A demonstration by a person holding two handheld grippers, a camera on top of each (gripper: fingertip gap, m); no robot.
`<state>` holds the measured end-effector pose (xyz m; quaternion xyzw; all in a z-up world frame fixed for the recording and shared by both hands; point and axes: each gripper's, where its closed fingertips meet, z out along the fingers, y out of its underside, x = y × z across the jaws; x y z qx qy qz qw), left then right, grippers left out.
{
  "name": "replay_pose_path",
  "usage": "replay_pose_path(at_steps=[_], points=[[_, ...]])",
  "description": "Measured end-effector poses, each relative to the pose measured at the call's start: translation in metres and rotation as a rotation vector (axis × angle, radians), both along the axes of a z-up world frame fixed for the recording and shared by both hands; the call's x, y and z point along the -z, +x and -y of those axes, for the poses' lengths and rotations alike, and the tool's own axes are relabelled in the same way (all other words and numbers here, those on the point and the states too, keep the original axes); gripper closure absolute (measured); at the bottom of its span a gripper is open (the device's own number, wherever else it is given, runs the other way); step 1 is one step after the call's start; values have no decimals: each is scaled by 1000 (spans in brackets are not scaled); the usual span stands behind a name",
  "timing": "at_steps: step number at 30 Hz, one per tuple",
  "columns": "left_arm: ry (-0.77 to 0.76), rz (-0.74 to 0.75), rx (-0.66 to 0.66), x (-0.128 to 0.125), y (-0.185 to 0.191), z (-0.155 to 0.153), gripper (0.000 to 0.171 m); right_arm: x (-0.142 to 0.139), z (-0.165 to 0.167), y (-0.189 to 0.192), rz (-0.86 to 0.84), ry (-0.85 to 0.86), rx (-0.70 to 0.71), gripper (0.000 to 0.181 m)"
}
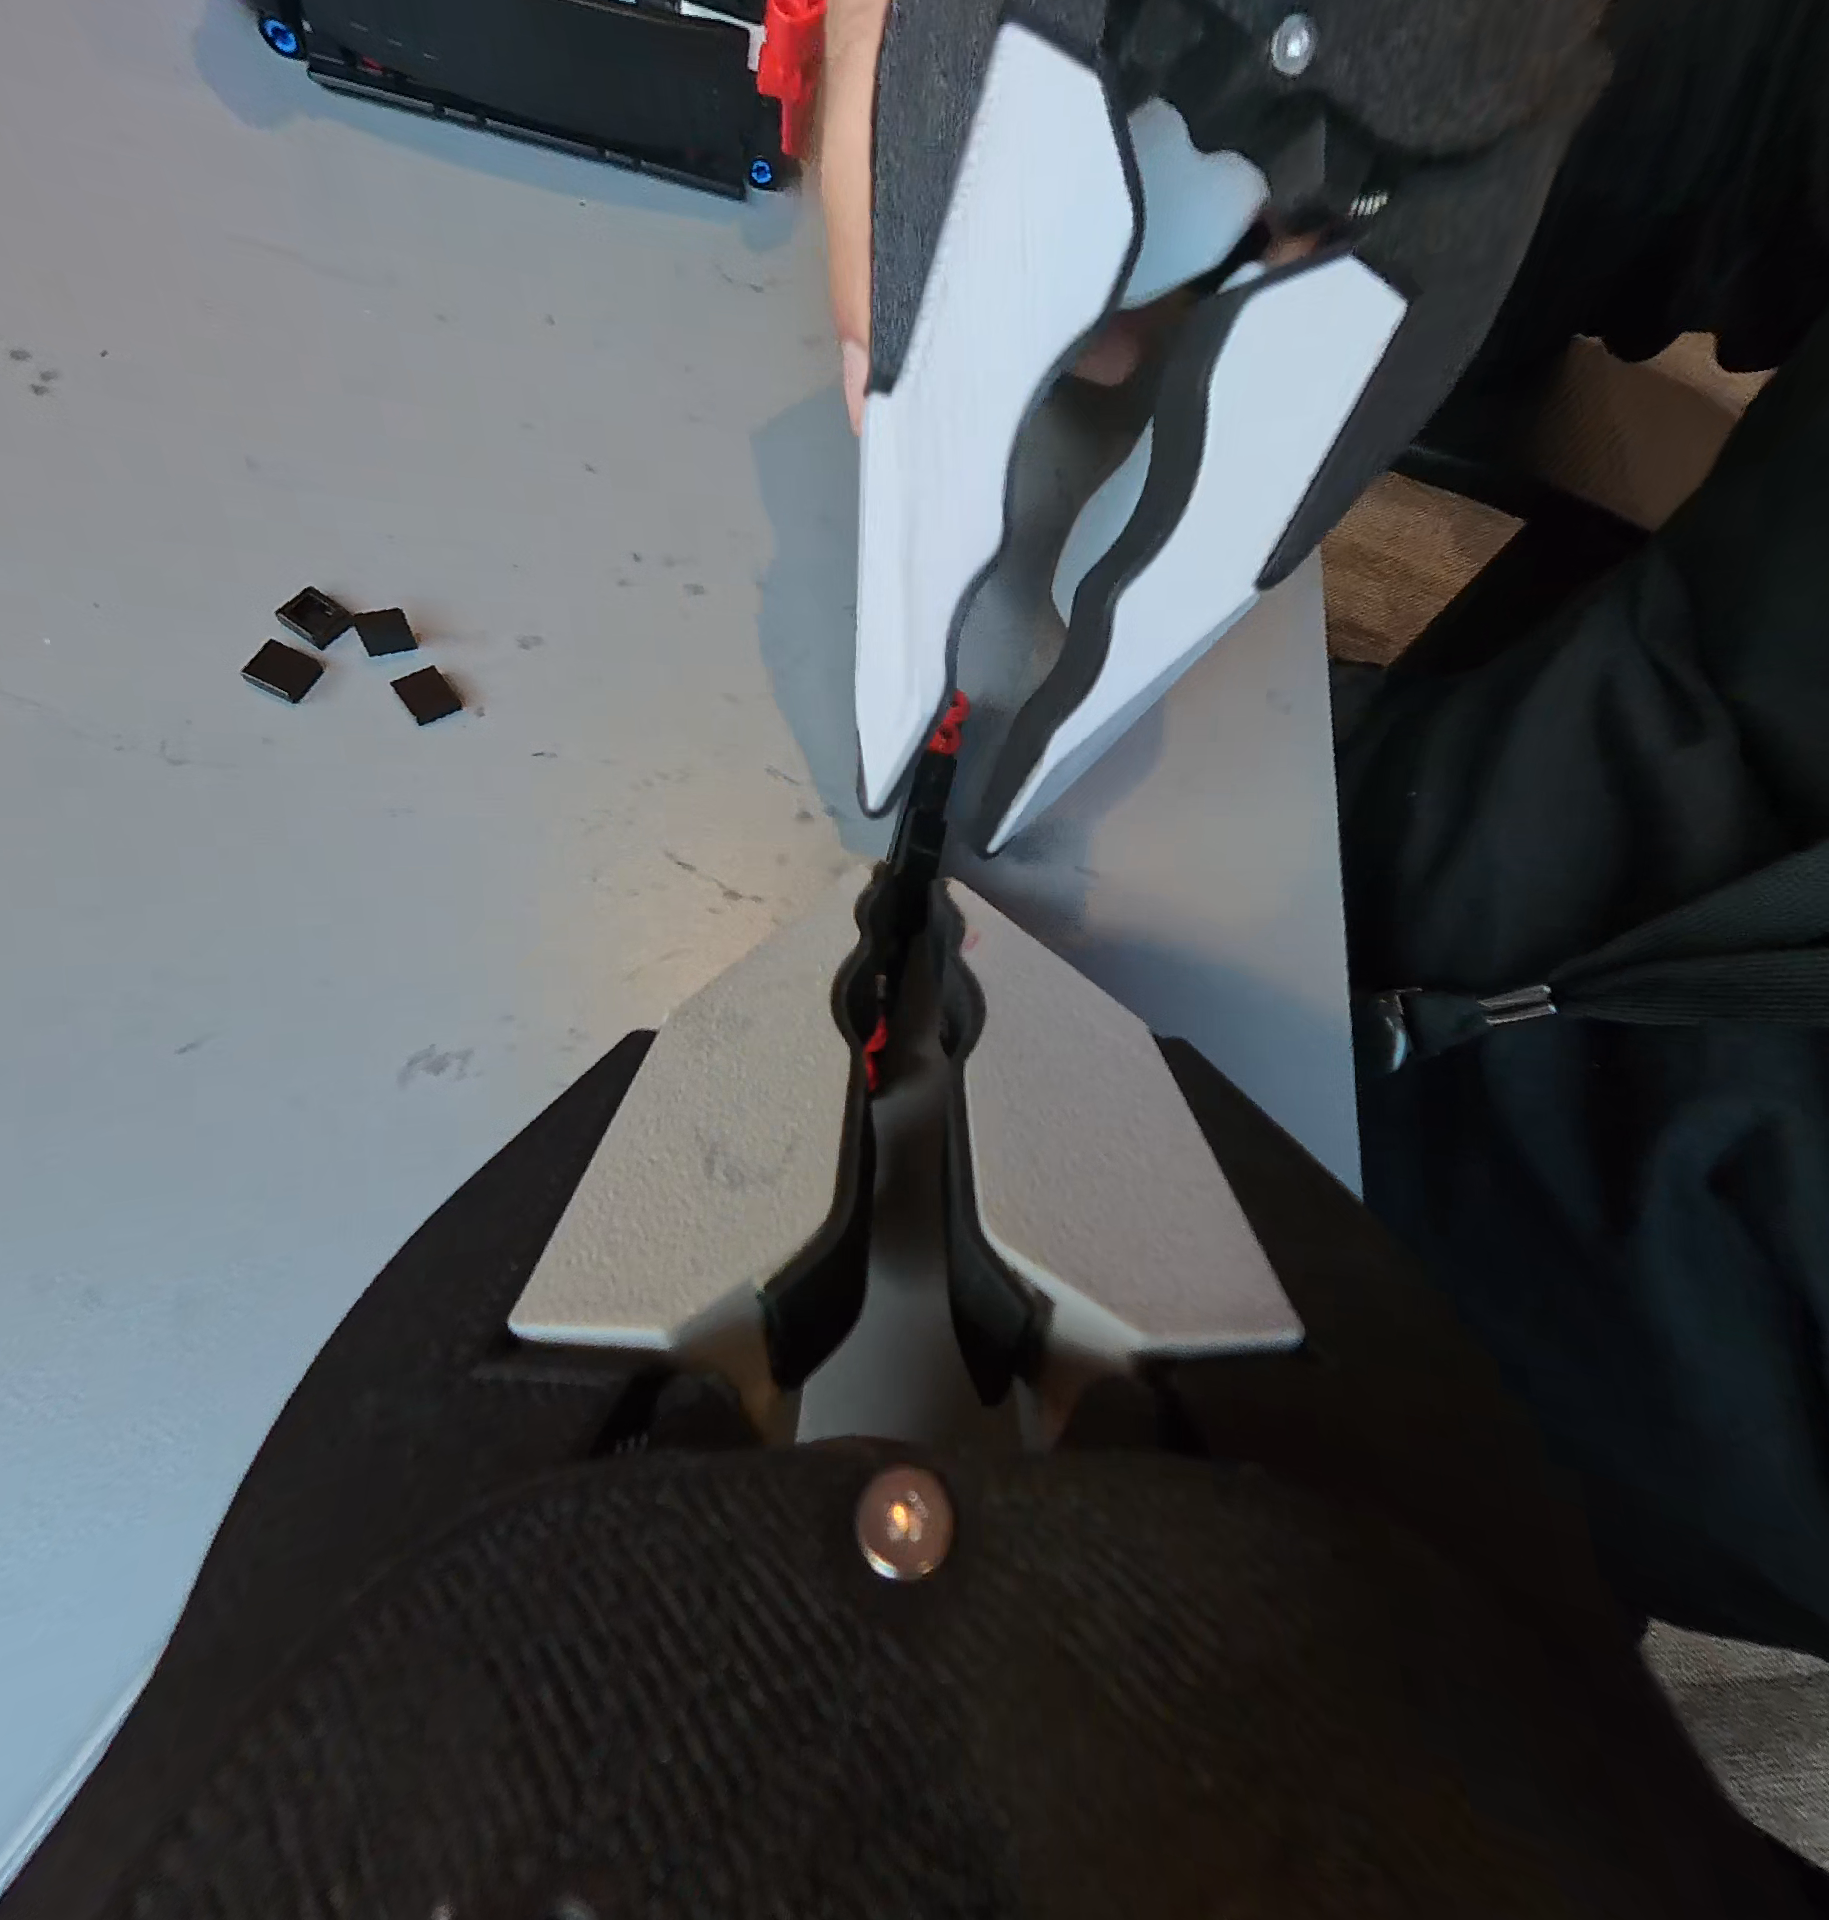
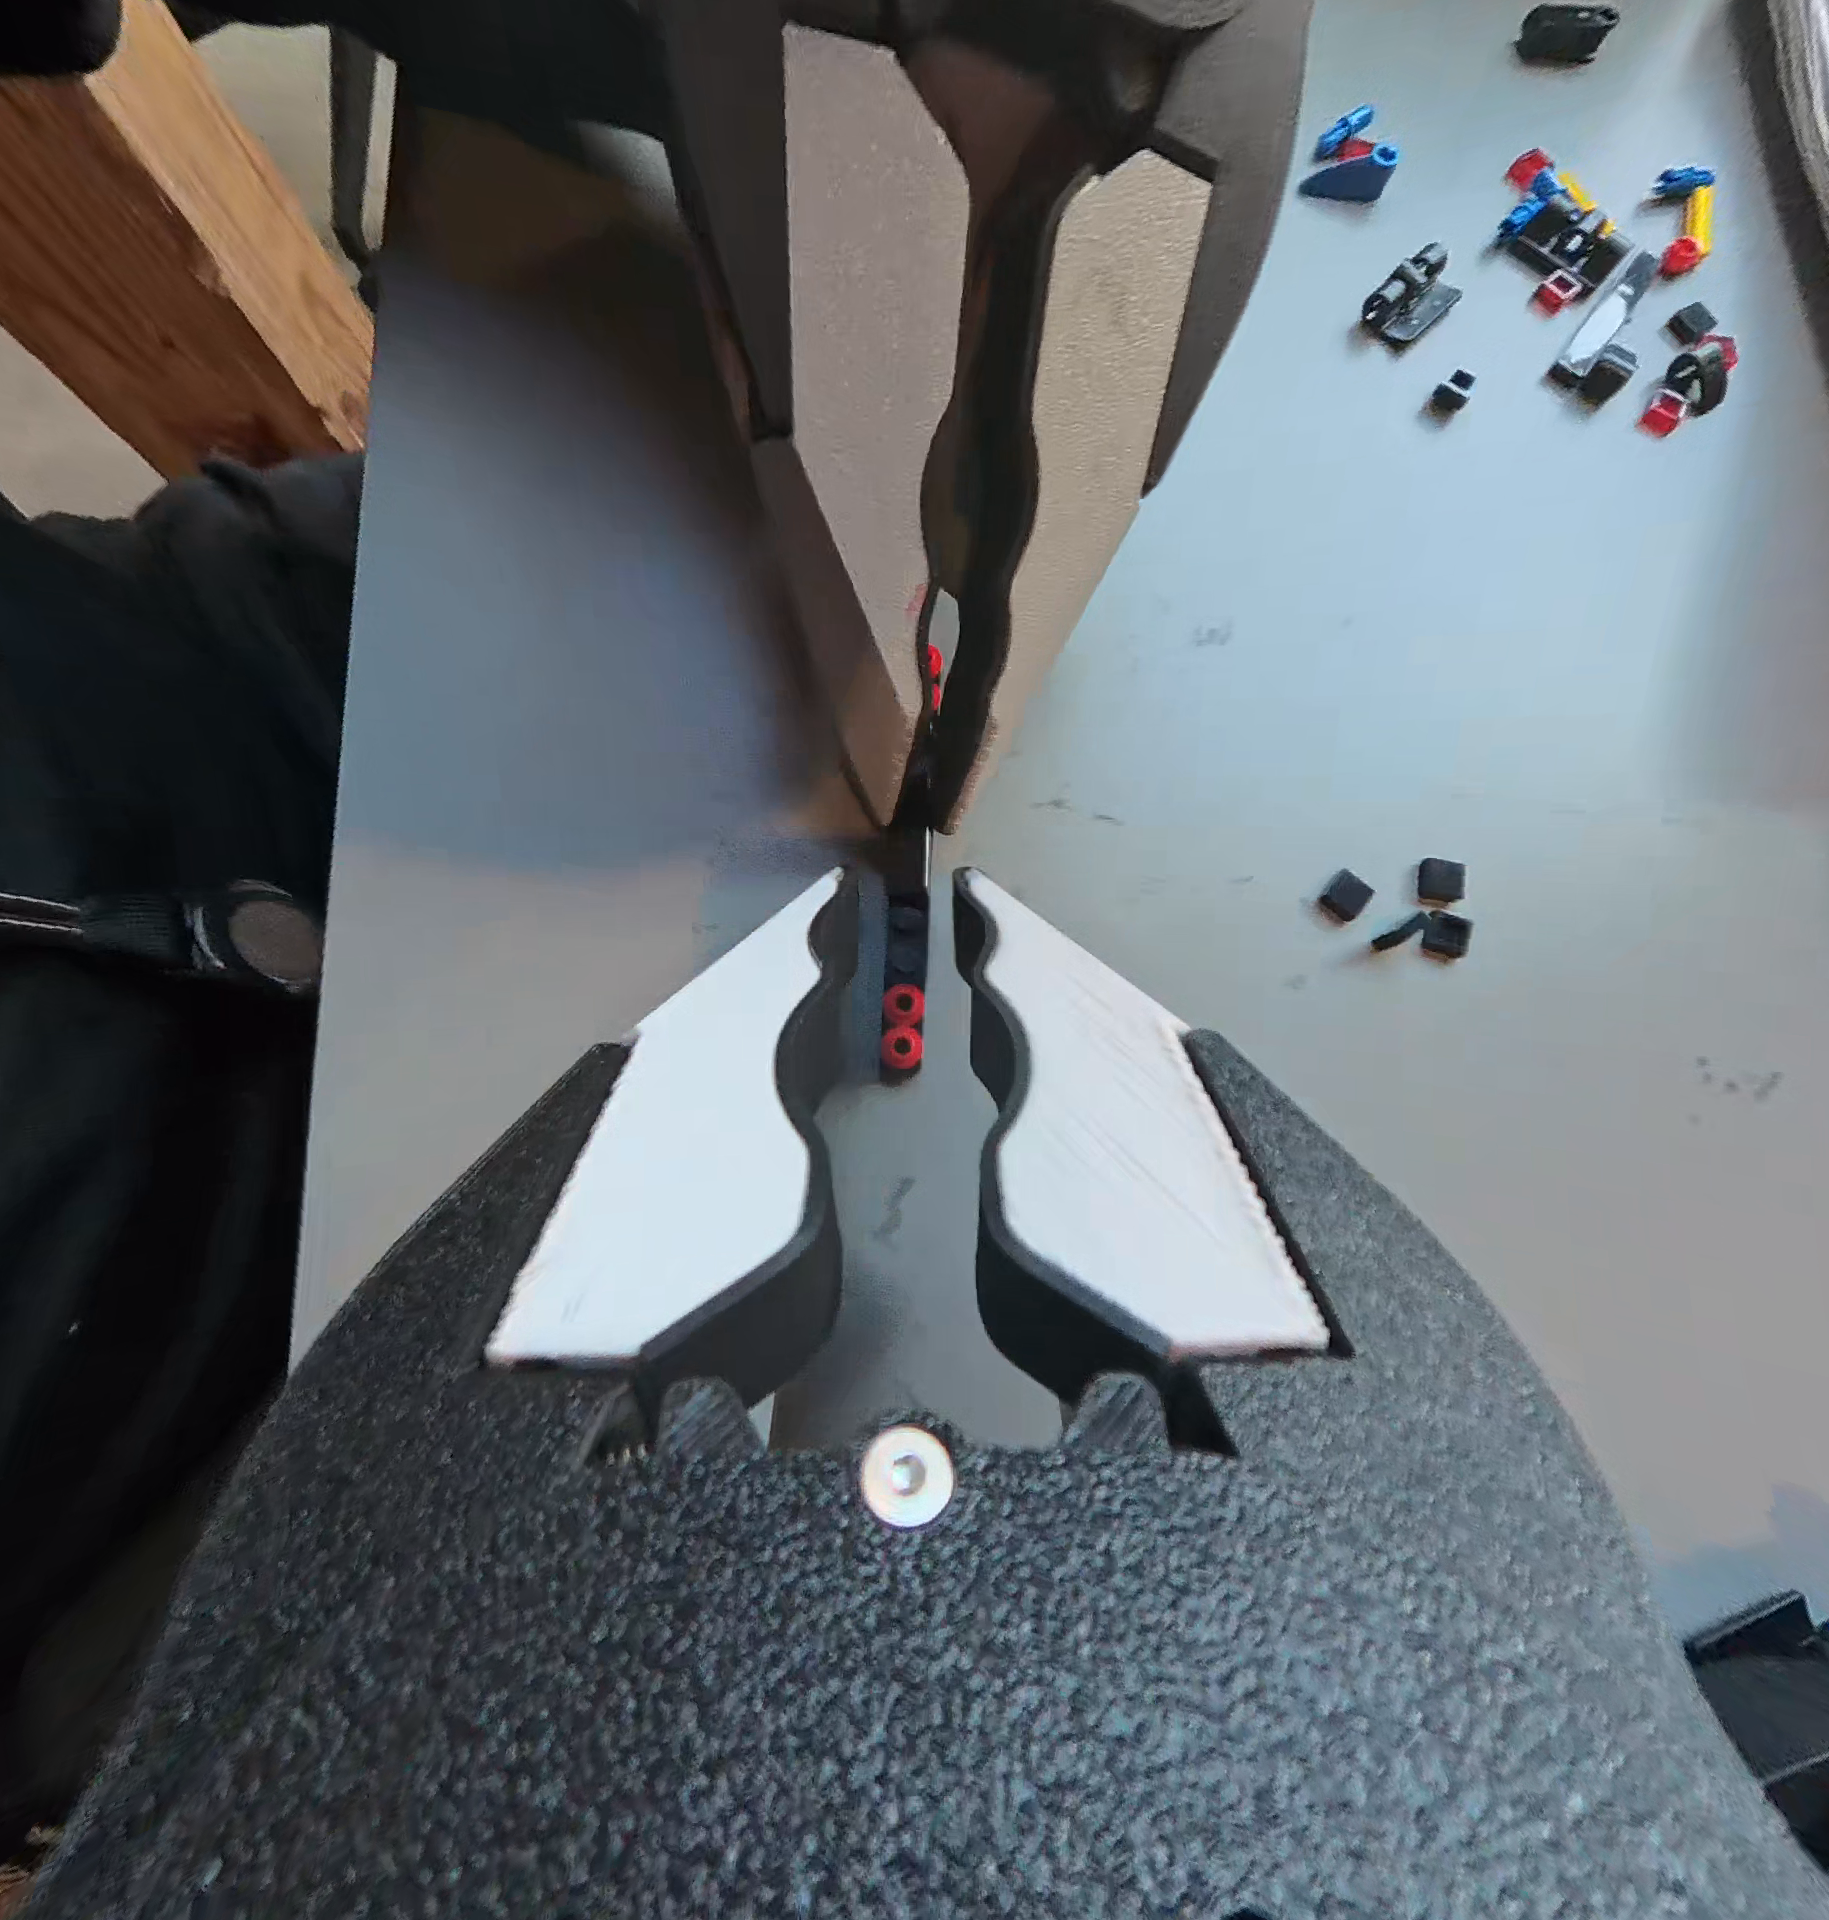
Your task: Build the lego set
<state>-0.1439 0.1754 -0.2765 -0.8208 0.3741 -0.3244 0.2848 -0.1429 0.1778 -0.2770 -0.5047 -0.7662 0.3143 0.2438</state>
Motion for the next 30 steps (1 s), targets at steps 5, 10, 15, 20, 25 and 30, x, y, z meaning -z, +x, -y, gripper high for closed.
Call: replay_pose_path(at_steps=[5, 10, 15, 20, 25, 30], points=[[18, -23, 23, 0, -2, 2, 167, 5, 1, -2, 8, -26, -5, 174], [159, -175, 55, 6, -16, 5, 158, 5, -2, -1, 46, -135, 14, 174], [402, -282, 88, 1, -12, 0, 149, 4, -4, -2, 114, -315, 46, 174], [622, -434, 102, -3, -17, -11, 149, 4, -5, -3, 172, -464, 73, 174], [704, -504, 179, 2, -11, -10, 159, 3, -5, -4, 208, -553, 78, 175], [752, -556, 237, 3, -8, -10, 162, 3, -5, -4, 241, -598, 84, 175]])
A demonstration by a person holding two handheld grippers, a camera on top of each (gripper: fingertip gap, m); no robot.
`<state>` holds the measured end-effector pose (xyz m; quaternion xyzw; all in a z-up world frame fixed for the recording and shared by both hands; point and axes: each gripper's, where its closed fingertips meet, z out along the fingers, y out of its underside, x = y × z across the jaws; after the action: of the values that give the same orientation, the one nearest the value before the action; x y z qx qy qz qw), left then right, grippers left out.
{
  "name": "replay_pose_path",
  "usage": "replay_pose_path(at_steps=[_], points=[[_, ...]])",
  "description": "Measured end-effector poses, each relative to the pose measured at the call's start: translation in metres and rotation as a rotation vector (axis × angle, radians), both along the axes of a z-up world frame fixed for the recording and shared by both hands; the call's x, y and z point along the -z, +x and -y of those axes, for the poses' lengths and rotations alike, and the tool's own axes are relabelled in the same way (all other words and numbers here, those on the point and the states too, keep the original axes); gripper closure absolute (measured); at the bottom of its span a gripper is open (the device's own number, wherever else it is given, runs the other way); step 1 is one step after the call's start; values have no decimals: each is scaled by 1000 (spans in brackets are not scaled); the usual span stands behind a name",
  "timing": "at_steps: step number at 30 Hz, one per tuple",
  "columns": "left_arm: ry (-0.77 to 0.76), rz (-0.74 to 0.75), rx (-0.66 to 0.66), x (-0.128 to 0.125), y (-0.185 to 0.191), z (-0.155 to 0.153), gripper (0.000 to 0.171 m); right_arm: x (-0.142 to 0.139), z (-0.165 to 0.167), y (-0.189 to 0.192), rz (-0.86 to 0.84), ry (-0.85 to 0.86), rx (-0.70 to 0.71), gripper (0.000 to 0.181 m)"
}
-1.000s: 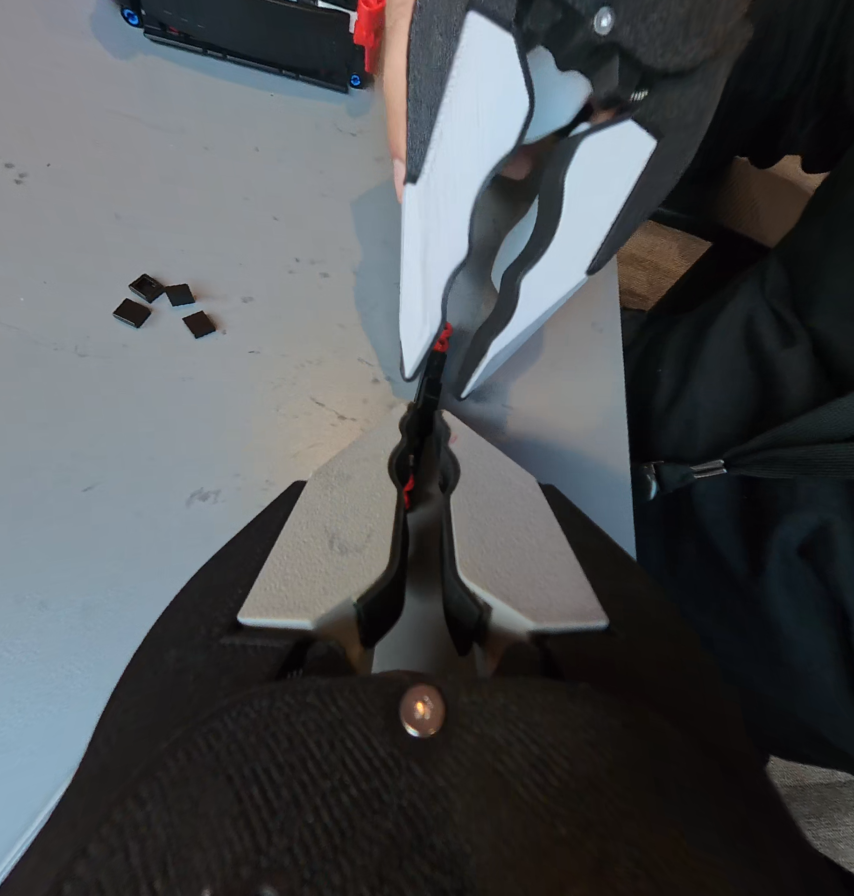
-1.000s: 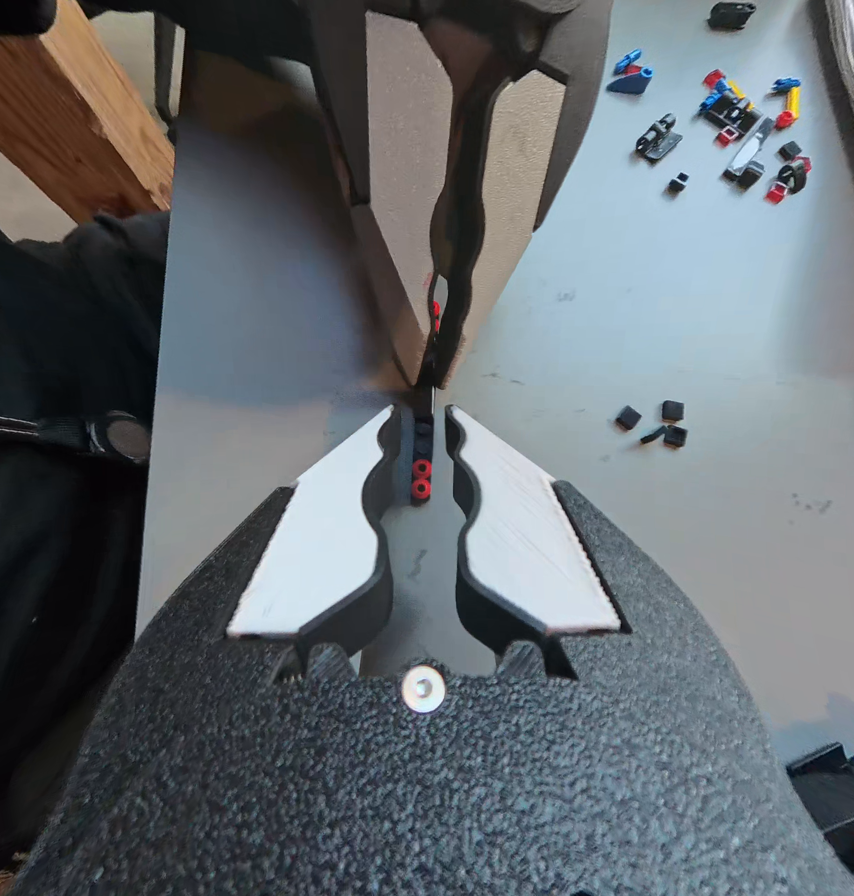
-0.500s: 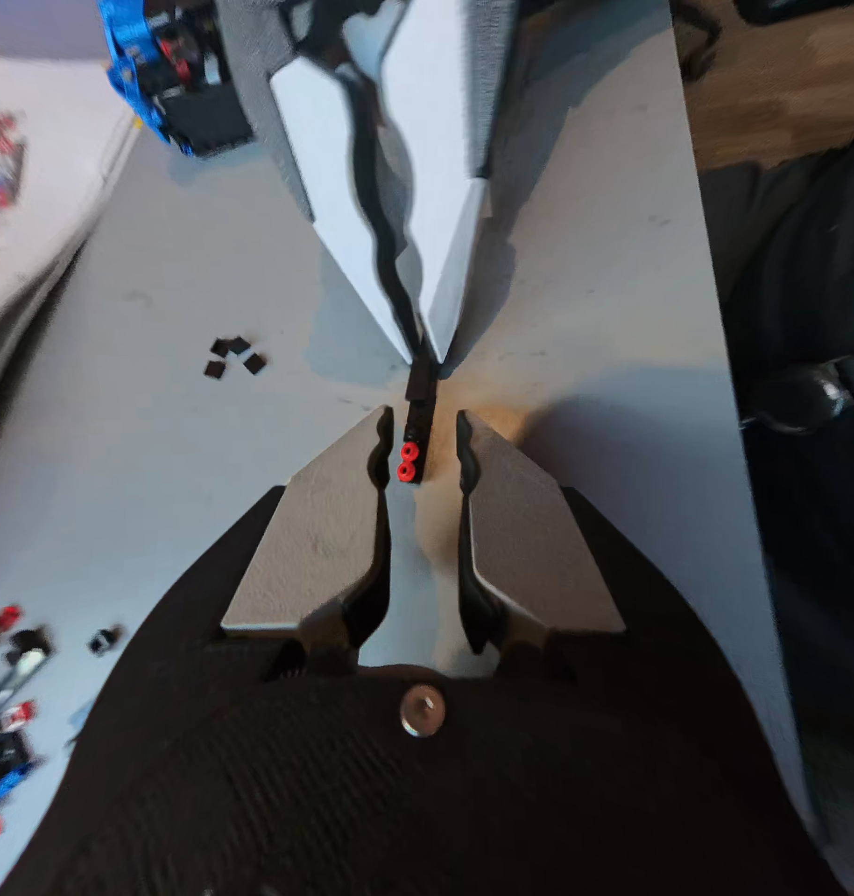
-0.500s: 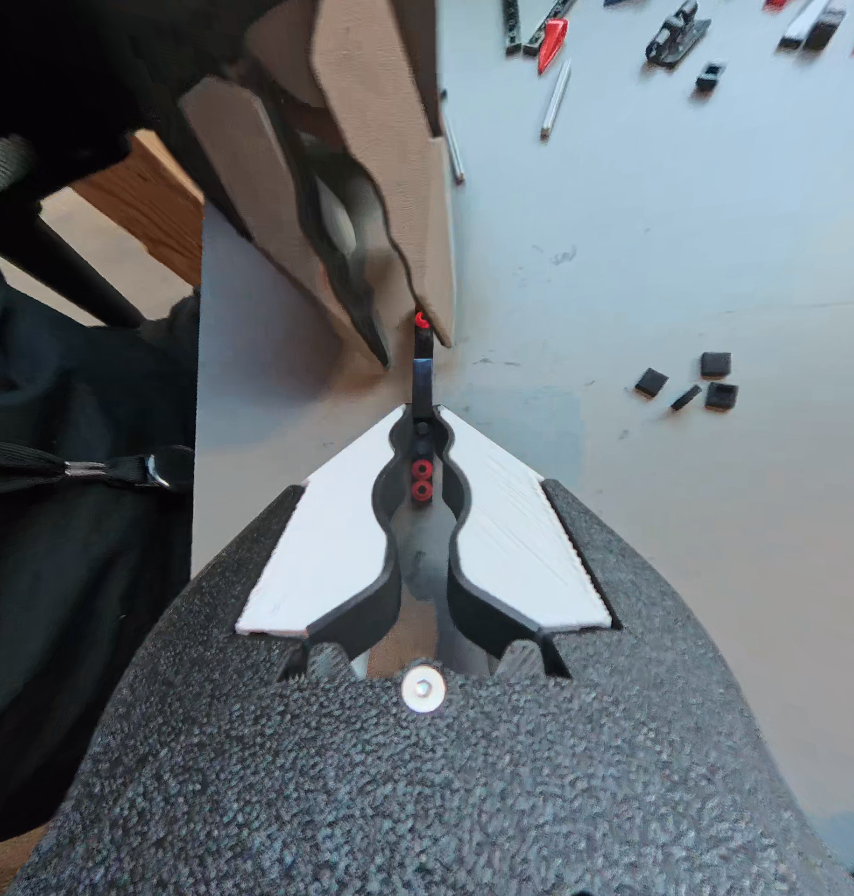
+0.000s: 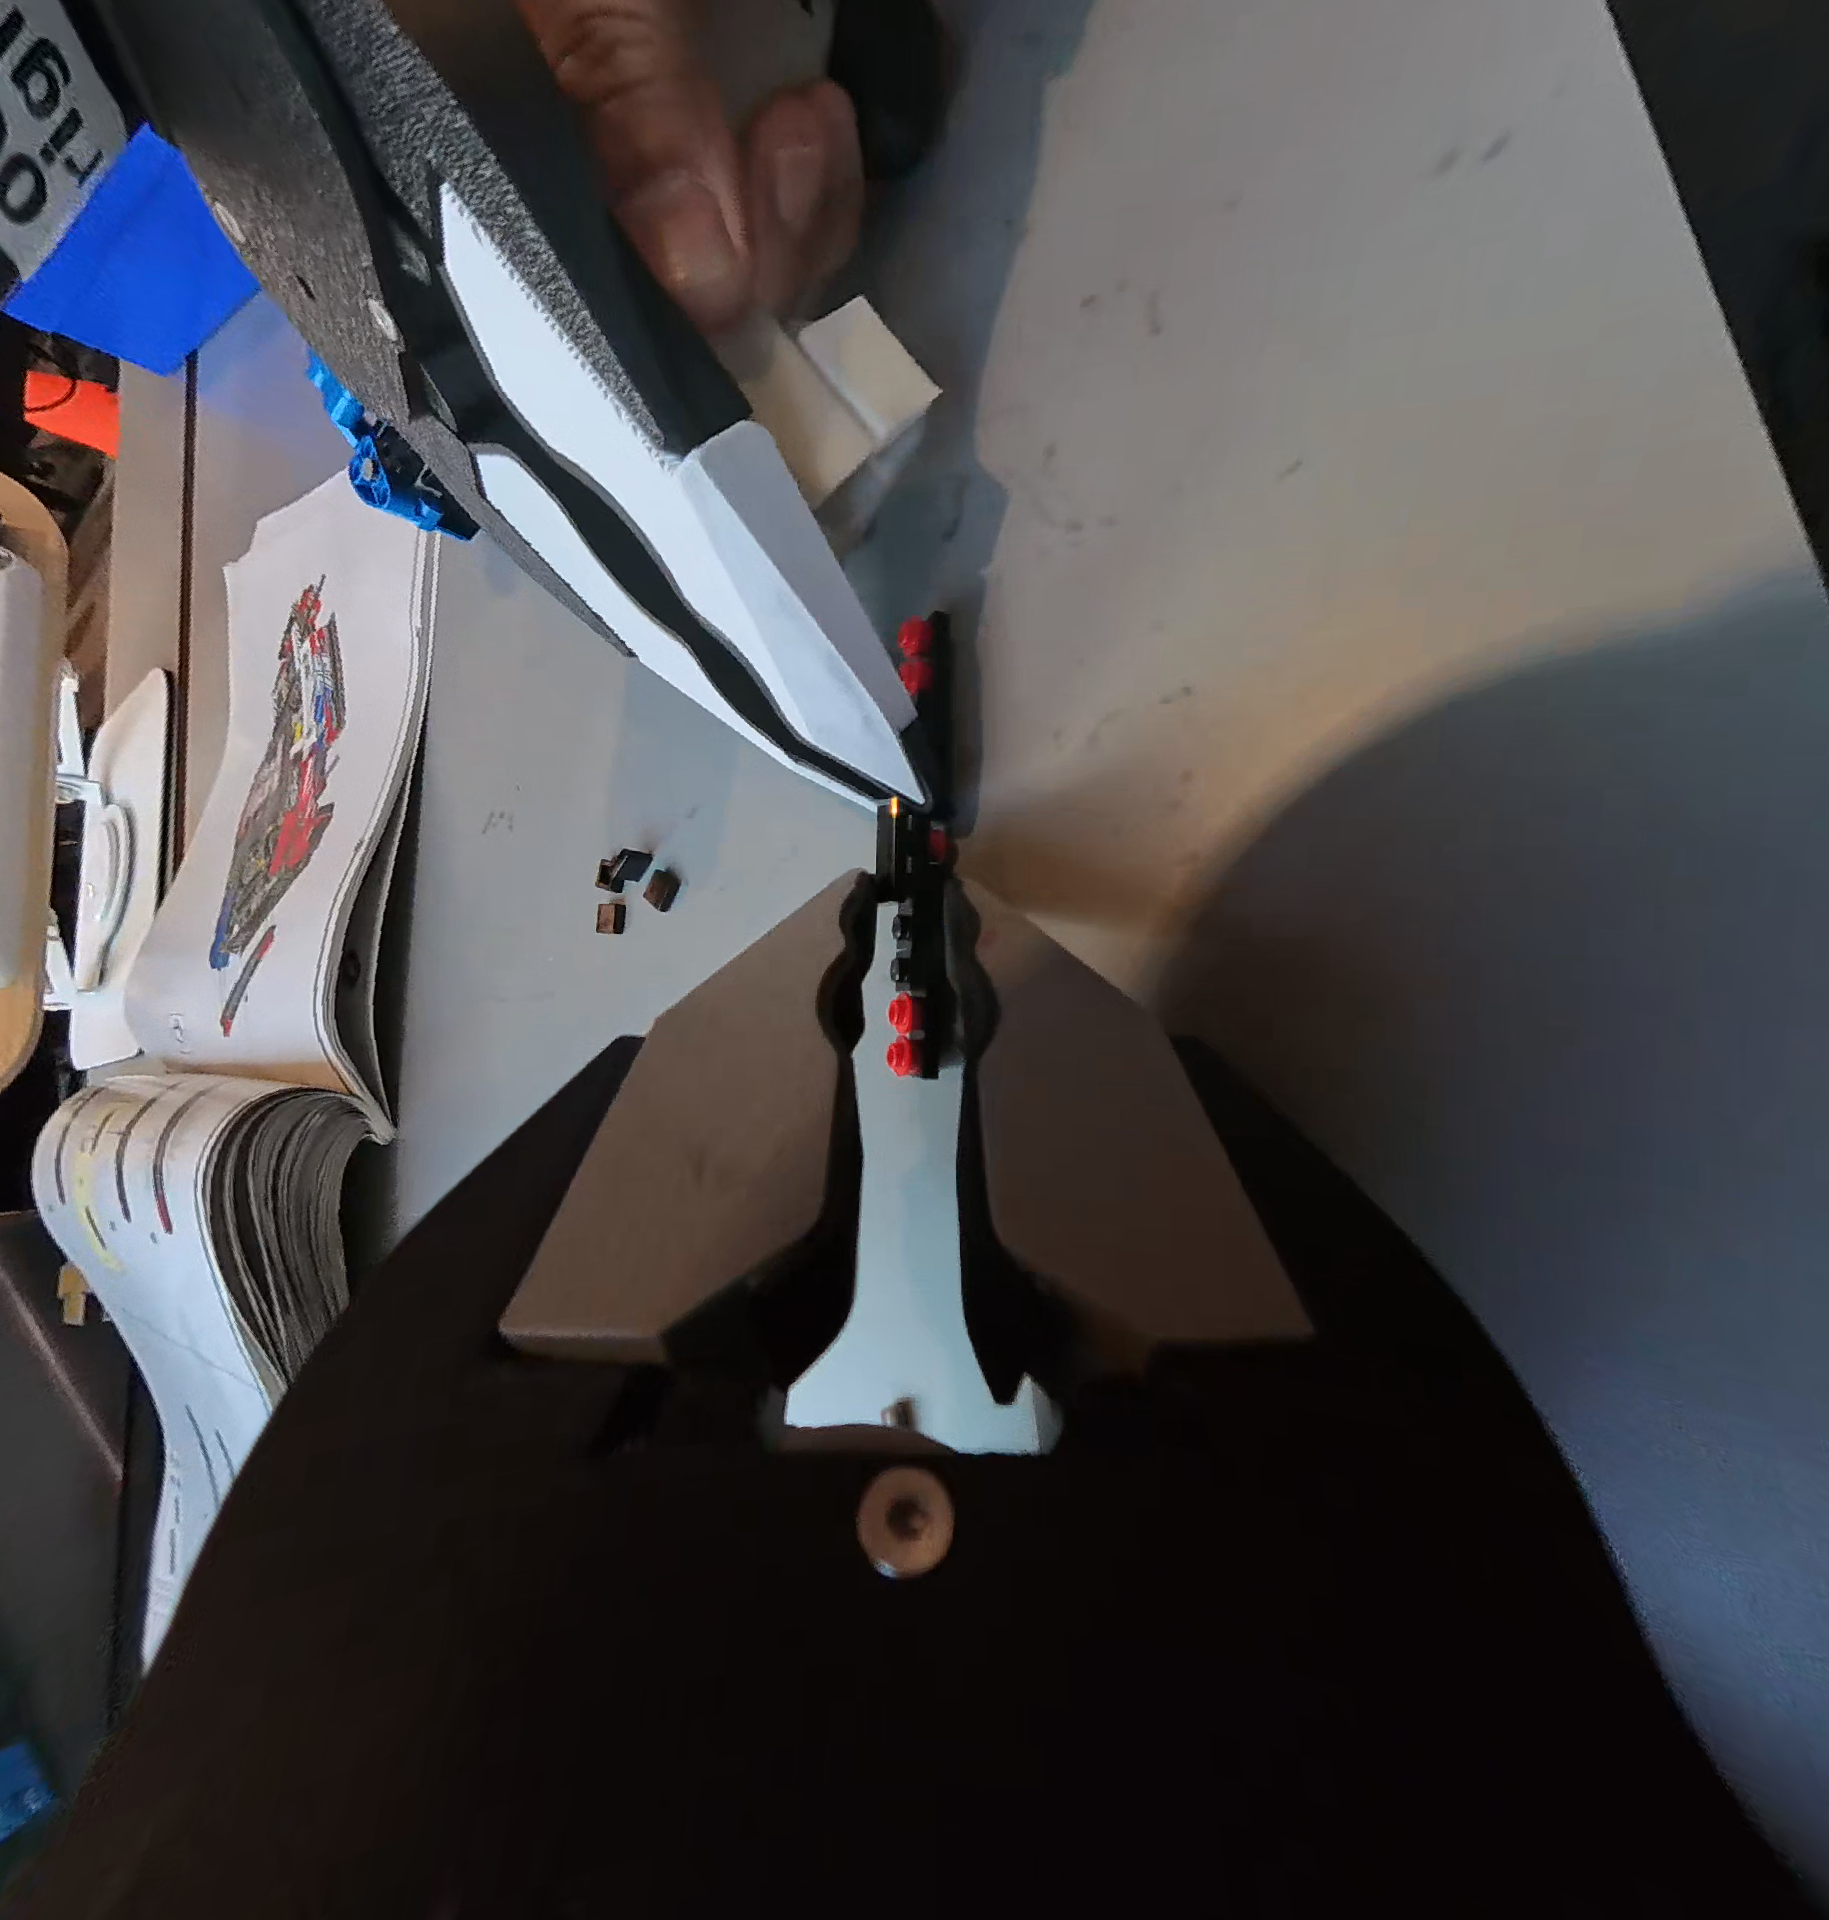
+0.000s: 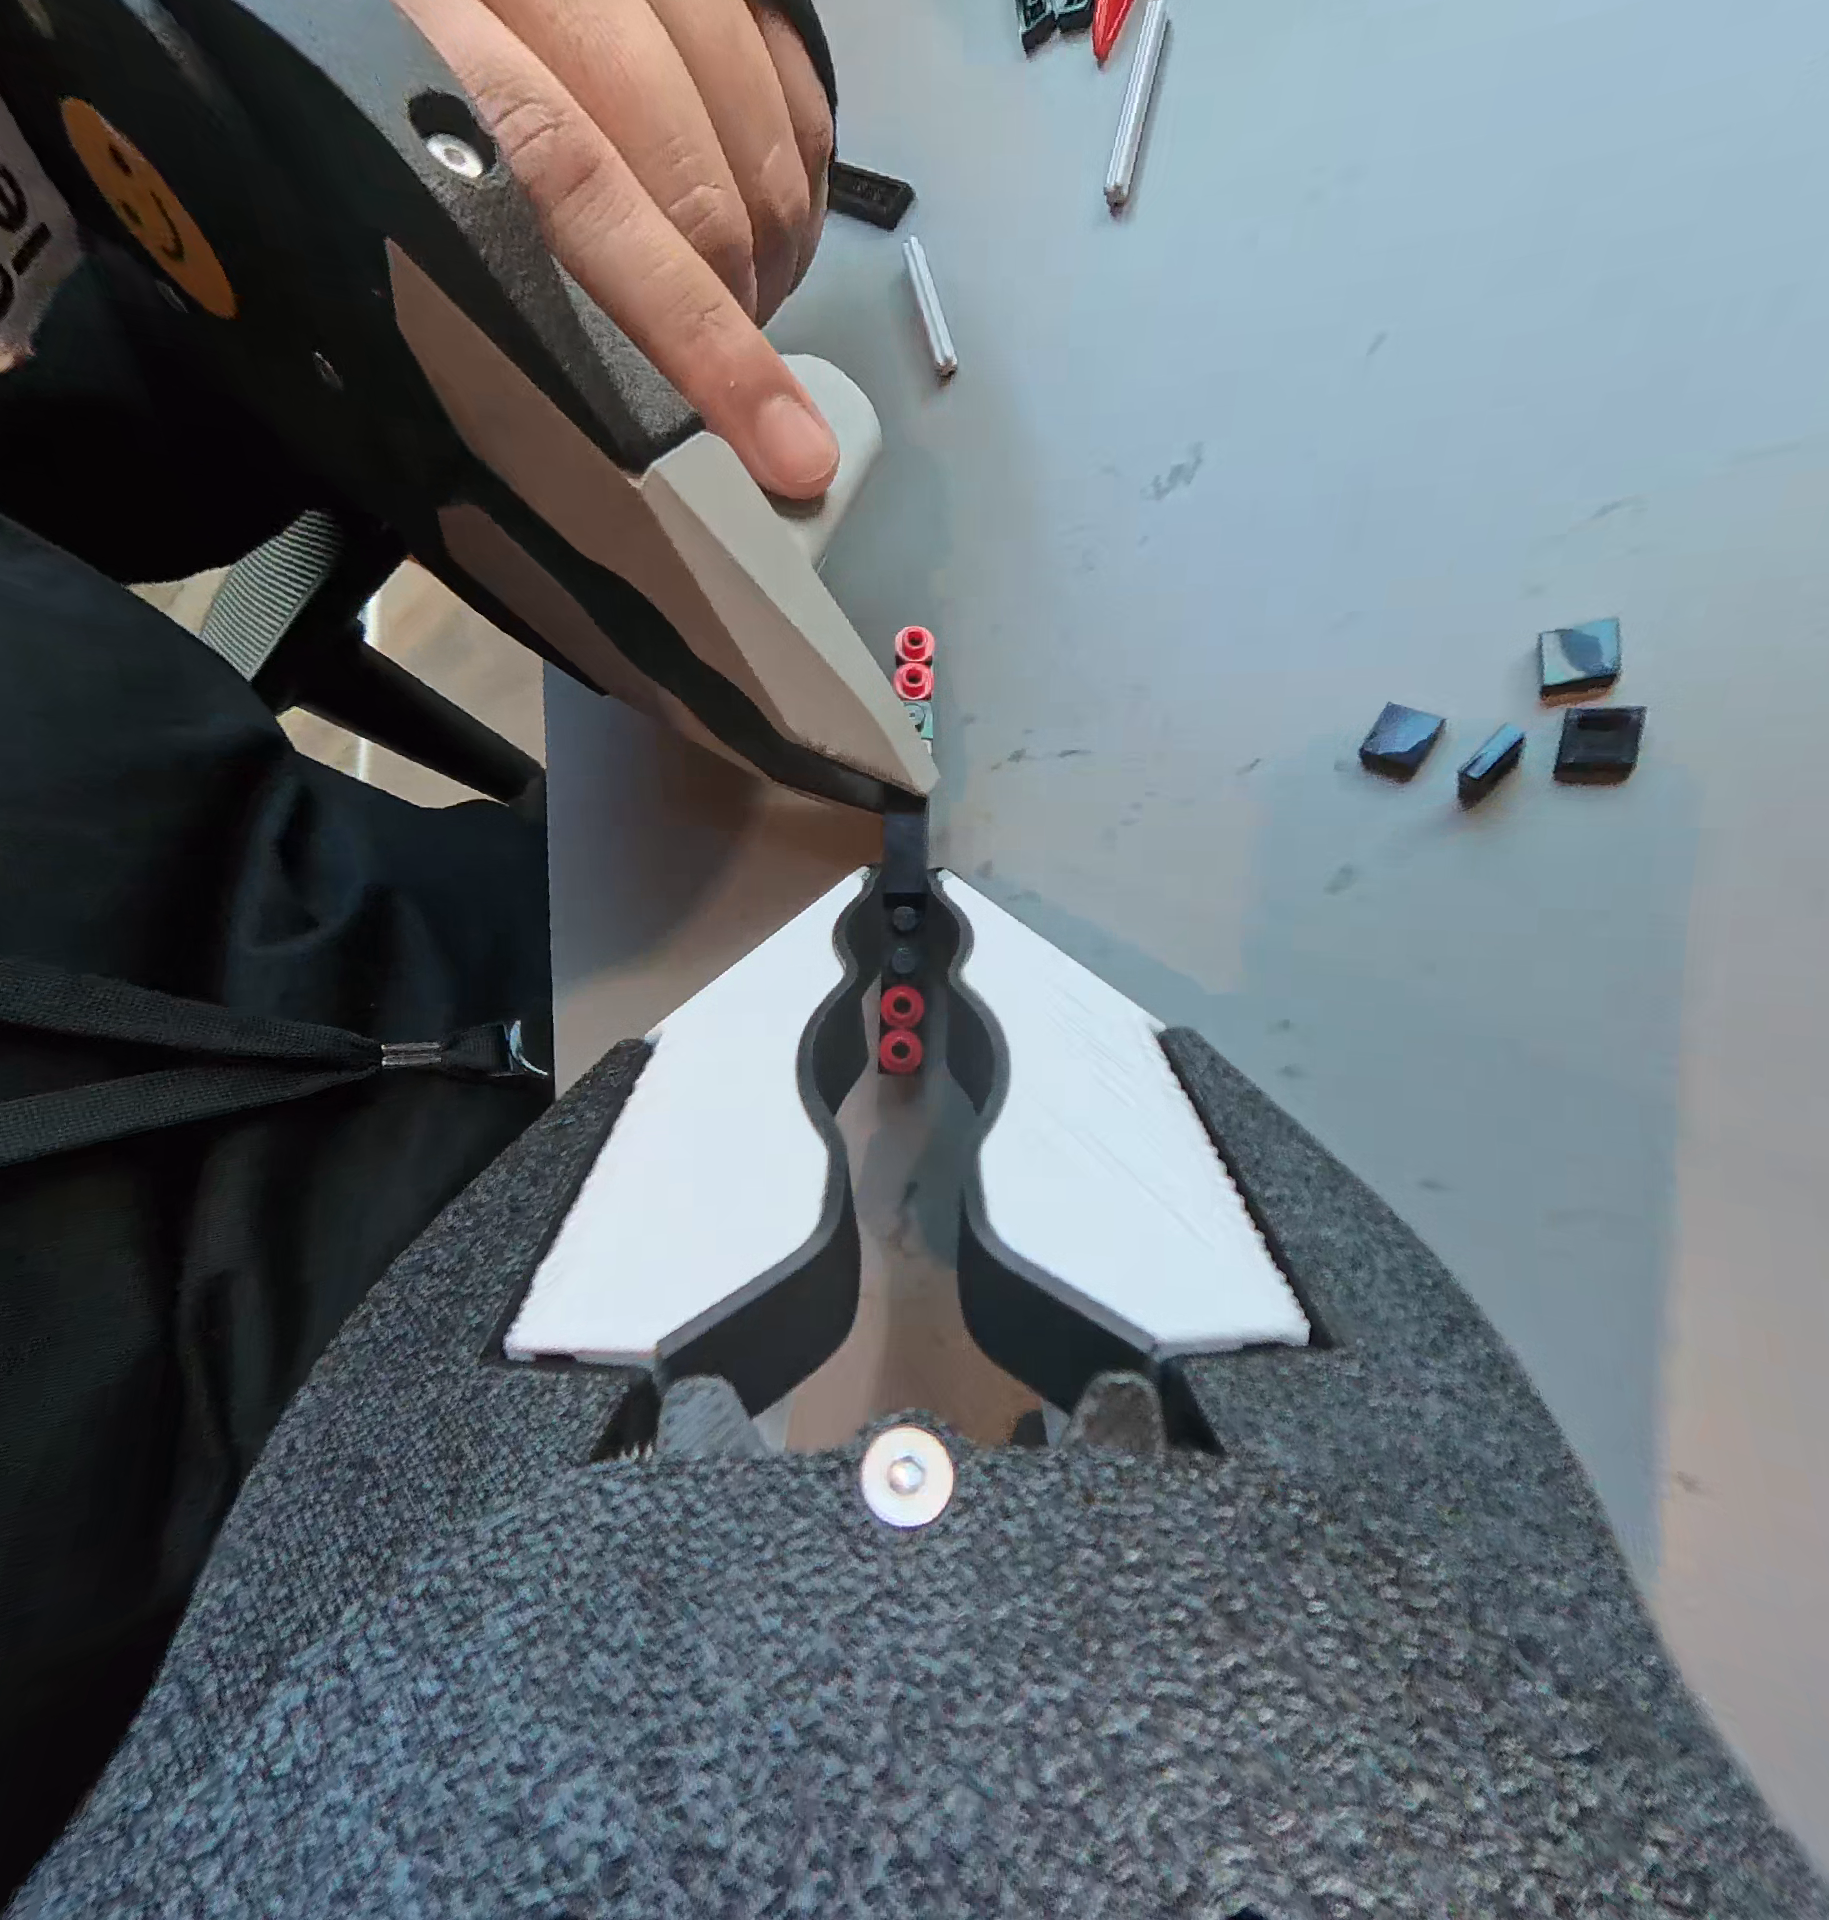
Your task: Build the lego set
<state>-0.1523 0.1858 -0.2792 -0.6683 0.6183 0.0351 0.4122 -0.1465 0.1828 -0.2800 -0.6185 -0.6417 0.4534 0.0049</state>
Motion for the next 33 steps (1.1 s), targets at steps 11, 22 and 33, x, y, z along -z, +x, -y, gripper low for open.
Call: replay_pose_path(at_steps=[11, 22, 33], points=[[-152, 7, -49, 2, 0, -1, 163, 0, 0, 0, 5, 46, -4, 175], [-392, 111, -91, 3, 0, -2, 163, 1, -10, -1, -185, 799, -120, 166], [-507, 144, -88, 3, 1, 1, 163, 1, -6, -3, -369, 850, -245, 169]])
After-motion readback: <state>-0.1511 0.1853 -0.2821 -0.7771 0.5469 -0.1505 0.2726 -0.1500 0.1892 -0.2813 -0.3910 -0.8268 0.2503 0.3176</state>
